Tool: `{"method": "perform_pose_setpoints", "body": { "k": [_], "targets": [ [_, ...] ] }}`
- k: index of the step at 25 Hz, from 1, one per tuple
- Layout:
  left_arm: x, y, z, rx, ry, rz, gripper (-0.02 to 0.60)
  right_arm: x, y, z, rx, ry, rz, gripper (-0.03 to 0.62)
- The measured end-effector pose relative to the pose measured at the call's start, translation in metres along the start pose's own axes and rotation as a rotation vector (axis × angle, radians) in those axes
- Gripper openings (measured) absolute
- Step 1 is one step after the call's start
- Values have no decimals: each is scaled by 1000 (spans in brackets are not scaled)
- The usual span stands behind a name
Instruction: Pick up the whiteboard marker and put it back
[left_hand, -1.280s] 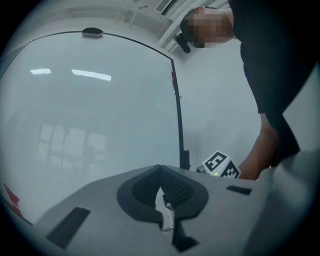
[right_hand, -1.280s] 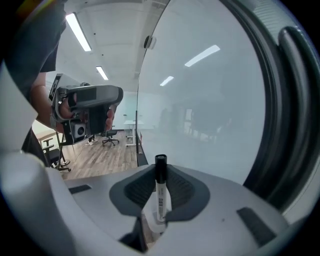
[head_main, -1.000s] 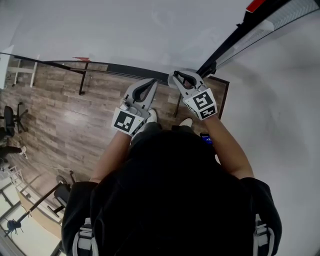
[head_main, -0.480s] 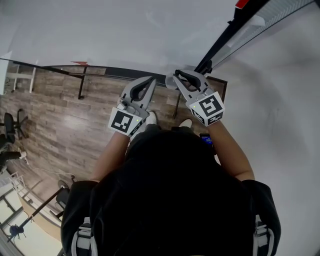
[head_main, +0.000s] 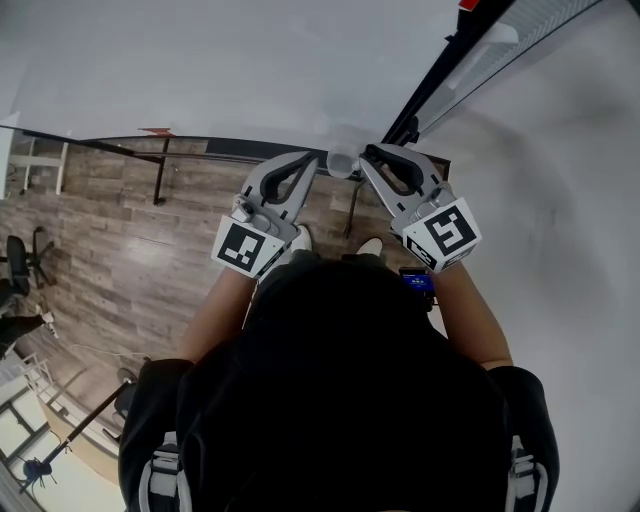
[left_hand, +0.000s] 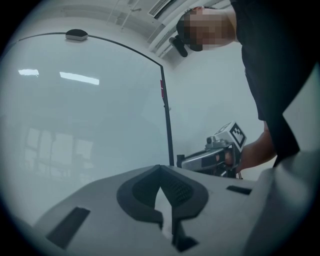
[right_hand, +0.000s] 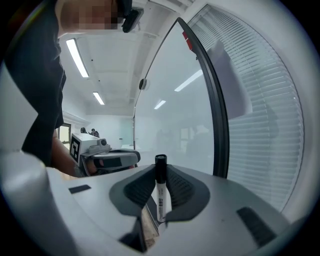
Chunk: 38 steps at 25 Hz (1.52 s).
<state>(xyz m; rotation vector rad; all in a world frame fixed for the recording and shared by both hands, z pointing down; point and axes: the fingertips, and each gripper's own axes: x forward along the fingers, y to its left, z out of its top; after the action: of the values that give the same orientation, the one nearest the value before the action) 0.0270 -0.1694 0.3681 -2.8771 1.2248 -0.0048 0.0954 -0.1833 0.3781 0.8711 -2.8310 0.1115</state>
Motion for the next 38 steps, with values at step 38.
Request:
{"method": "perform_pose_setpoints", "body": {
  "k": [38],
  "targets": [
    [-1, -22, 5, -4, 1, -94, 5, -36, 10, 6, 15, -23, 5, 61]
  ]
}}
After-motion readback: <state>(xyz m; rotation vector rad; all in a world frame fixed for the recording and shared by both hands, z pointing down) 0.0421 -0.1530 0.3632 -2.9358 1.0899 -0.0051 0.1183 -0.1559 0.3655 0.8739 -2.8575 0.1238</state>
